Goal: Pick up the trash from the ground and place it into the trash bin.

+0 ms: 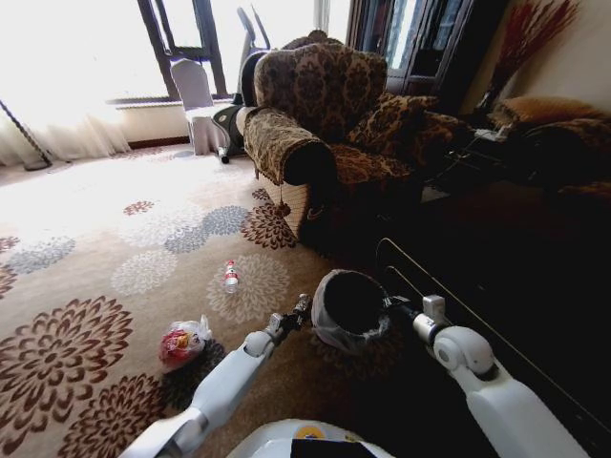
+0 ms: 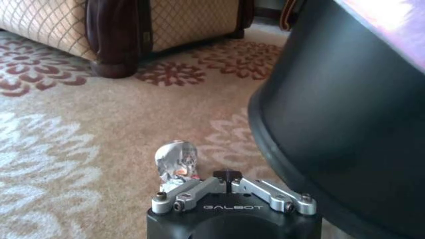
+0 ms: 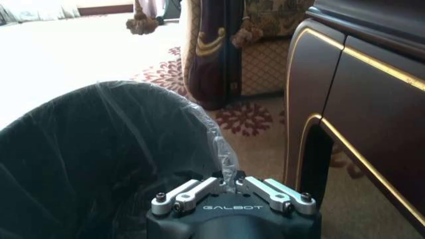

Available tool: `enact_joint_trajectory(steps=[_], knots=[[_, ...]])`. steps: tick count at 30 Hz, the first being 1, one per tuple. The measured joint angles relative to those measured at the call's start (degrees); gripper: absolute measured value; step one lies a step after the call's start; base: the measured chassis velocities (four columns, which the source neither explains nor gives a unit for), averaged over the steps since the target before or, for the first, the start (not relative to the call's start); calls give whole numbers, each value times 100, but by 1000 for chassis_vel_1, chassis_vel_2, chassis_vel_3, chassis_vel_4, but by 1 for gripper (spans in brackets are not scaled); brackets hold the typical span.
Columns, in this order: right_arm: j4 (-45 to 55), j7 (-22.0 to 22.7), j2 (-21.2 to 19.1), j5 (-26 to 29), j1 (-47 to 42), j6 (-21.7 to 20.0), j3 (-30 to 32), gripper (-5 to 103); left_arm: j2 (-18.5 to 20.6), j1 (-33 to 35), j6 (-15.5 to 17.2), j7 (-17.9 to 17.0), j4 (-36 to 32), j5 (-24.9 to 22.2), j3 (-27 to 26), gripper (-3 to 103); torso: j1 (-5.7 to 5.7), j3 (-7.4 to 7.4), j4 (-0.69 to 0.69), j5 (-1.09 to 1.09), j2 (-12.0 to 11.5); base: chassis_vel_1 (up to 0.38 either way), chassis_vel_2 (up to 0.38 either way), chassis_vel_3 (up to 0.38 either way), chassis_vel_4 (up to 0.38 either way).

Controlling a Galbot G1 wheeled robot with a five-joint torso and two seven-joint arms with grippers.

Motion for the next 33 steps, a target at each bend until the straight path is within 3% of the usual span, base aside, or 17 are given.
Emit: enact_joint_trajectory(steps=[7, 10, 11, 14, 15, 18, 22, 23, 24, 26, 33], knots=[[-46, 0, -22, 4, -5, 16, 1, 1, -186, -192, -1, -117, 356, 76, 31, 7, 0, 0, 1, 1, 0, 0, 0, 0, 0], [-74, 0, -36, 4, 7, 21, -19, 1, -337, -289, -93, -169, 619, 157, 37, 23, 0, 0, 0, 1, 0, 0, 0, 0, 0], [-74, 0, -36, 4, 7, 21, -19, 1, -337, -289, -93, -169, 619, 157, 37, 23, 0, 0, 0, 1, 0, 0, 0, 0, 0], [-91, 0, -74, 17, 26, 27, -28, 1, -453, -364, -165, -180, 830, 199, 37, 39, 0, 0, 1, 1, 0, 0, 0, 0, 0], [-91, 0, -74, 17, 26, 27, -28, 1, -453, -364, -165, -180, 830, 199, 37, 39, 0, 0, 1, 1, 0, 0, 0, 0, 0], [-127, 0, -125, 23, 39, 38, -29, 1, -616, -497, -370, -212, 1141, 360, 9, 55, 0, 0, 0, 1, 0, 0, 0, 0, 0], [-143, 1, -132, 25, 46, 49, -35, 1, -701, -585, -495, -253, 1329, 436, -18, 60, 0, 0, 0, 1, 0, 0, 0, 0, 0], [-155, 2, -133, 25, 52, 61, -47, 1, -751, -640, -542, -291, 1446, 480, -41, 71, 0, 0, 0, 1, 0, 0, 0, 0, 0], [-166, 2, -133, 25, 58, 66, -57, 1, -779, -670, -567, -305, 1513, 520, -59, 71, 0, 0, 0, 1, 0, 0, 0, 0, 0], [-189, 2, -133, 25, 79, 77, -89, 1, -838, -741, -630, -336, 1669, 656, -102, 82, 0, 0, 0, 1, -1, 0, 0, 0, 0], [-226, 0, -120, 26, 117, 91, -154, 1, -889, -860, -723, -332, 1919, 776, -132, 99, 0, 0, 1, 1, -2, 0, 0, 0, 0]])
